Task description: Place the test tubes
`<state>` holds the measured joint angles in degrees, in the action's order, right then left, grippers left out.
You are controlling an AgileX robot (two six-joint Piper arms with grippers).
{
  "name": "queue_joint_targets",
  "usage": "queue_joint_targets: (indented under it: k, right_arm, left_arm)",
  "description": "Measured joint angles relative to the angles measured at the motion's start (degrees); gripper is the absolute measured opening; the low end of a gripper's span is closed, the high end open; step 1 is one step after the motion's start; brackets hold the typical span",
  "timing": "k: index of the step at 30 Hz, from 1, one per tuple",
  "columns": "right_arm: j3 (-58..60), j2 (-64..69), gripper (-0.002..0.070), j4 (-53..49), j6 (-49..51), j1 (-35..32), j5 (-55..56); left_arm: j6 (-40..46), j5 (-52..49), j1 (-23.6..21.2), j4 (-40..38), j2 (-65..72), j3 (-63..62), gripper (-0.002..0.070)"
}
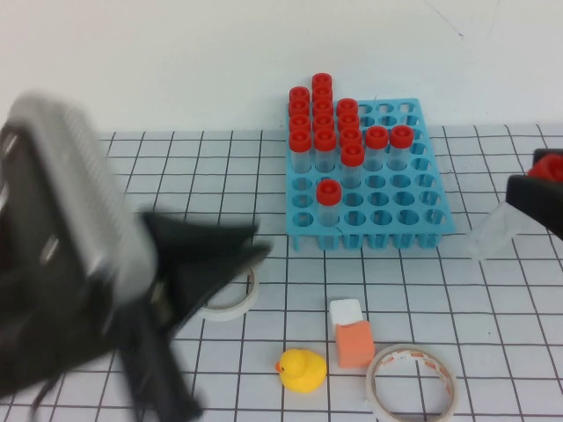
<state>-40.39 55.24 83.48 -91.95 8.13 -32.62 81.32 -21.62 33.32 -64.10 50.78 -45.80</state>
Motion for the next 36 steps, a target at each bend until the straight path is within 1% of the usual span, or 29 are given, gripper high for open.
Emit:
queue_joint_targets:
  k: [2,4,9,11,13,16,18,20,22,25,36]
  right_arm:
    - [0.0,-0.3,0.0277,-2.7,2.7,0.0,0.7]
    - [0.0,-0.5,0.0277,-6.2,5.3,0.0,0.8]
    - [0.0,-0.6,0.0277,-14.7,11.7,0.0,1.2]
    - [0.0,-0.6,0.0277,-16.0,12.8,0.0,2.3]
    - [0.0,-0.6,0.0277,-16.4,13.3,0.0,4.7]
    - [0.0,-0.6,0.0277,-16.4,13.4,0.0,10.3]
    - [0.0,-0.1,0.0277,-16.3,13.1,0.0,14.1]
    - [-0.1,1.2,0.0277,-16.3,11.2,0.0,16.5]
    - [-1.1,3.4,0.0277,-16.1,8.2,0.0,17.1]
    - [-3.6,7.8,0.0277,-16.1,5.5,0.0,16.6]
    - [-17.8,27.0,0.0277,-16.1,3.7,0.0,15.7]
  left_arm:
    - [-8.4,-1.8,0.0,7.4,-3.5,1.8,0.0036]
    - [-17.1,-2.9,0.0,14.3,-6.6,3.8,0.0015]
    - [-42.1,-4.3,0.0,33.3,-16.8,10.4,0.0004]
    - [-52.7,-5.2,0.0,42.7,-21.9,12.8,0.0001]
    - [-61.7,-7.3,0.0,49.6,-26.6,14.6,0.0001]
    - [-73.9,-11.8,0.0,58.2,-34.1,16.7,0.0000]
    - [-80.3,-14.8,0.0,62.4,-38.2,17.7,0.0000]
    - [-84.4,-17.3,0.0,65.9,-42.2,18.4,0.0000]
    - [-86.3,-18.9,0.0,68.7,-45.1,18.9,0.0000]
    - [-87.4,-20.0,0.0,70.8,-48.3,18.9,0.0000]
    - [-87.6,-20.6,0.0,71.5,-50.4,18.9,0.0000]
